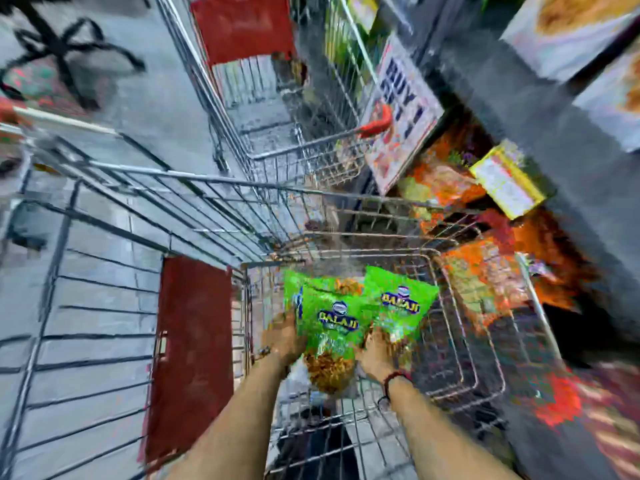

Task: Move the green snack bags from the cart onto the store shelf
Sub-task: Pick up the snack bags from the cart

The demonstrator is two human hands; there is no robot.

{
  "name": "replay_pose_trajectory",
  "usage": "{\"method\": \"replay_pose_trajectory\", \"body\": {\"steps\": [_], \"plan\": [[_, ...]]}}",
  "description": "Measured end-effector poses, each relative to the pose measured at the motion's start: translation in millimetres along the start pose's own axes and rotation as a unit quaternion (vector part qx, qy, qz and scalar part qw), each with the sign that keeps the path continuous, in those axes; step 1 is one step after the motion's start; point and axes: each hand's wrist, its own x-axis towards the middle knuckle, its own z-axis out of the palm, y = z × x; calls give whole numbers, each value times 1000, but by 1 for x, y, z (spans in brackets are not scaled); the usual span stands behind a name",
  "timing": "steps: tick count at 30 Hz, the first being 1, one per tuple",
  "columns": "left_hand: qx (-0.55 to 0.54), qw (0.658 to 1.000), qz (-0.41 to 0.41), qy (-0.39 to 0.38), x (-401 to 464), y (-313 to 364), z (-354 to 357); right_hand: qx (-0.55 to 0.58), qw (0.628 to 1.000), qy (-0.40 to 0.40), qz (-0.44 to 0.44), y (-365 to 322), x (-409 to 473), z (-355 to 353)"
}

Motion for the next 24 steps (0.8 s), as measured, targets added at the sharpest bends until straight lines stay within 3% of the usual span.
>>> {"method": "replay_pose_trajectory", "body": {"steps": [3, 7, 10, 13, 19, 24], "plan": [[-95, 993, -35, -64, 17, -10, 24, -14, 997, -58, 56, 6, 26, 17], [-128, 984, -60, -112, 37, -11, 53, -13, 990, -114, 85, 12, 47, 27], [-163, 977, -97, -97, 41, -8, 63, 50, 993, -75, 76, 12, 53, 28], [-175, 975, -112, -82, 38, -6, 60, 35, 994, -74, 72, 8, 48, 25], [-206, 977, -51, -5, 11, 10, 19, 111, 993, -36, -29, -10, 13, -14], [-185, 975, 96, 71, -25, 73, -41, 149, 979, 85, -110, -19, -36, -82]]}}
